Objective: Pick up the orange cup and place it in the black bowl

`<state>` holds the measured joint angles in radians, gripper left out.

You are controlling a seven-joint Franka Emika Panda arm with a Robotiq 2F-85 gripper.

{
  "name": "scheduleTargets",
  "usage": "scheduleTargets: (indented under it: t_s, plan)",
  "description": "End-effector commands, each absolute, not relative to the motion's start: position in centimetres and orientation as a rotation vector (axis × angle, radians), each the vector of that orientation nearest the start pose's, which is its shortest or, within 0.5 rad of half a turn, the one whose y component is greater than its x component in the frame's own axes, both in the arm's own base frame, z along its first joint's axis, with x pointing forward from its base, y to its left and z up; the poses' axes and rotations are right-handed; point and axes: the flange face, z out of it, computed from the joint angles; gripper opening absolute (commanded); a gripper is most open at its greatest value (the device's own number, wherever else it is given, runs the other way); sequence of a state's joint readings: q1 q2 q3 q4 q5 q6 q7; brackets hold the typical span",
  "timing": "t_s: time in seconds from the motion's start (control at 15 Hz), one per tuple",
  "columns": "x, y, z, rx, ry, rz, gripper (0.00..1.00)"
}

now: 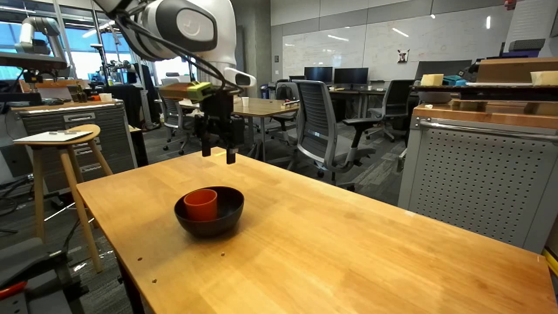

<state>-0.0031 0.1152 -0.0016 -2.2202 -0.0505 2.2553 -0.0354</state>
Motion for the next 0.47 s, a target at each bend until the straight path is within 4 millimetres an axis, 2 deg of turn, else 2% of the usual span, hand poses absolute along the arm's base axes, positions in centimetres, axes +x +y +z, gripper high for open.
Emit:
scheduleTargets:
  t_s: [0.0,0.13,0.2,0.4]
  plan:
    - [51.3,0.4,36.7,-3.191,-0.198,0.103,1.0]
    - [50.8,0.7,38.2,-3.168,-0.224,0.16,1.0]
    - [51.9,0.4,36.5,-3.18,-0.174,0.129,1.0]
    - [51.3,0.6,37.7,-3.178,-0.195,0.152,1.0]
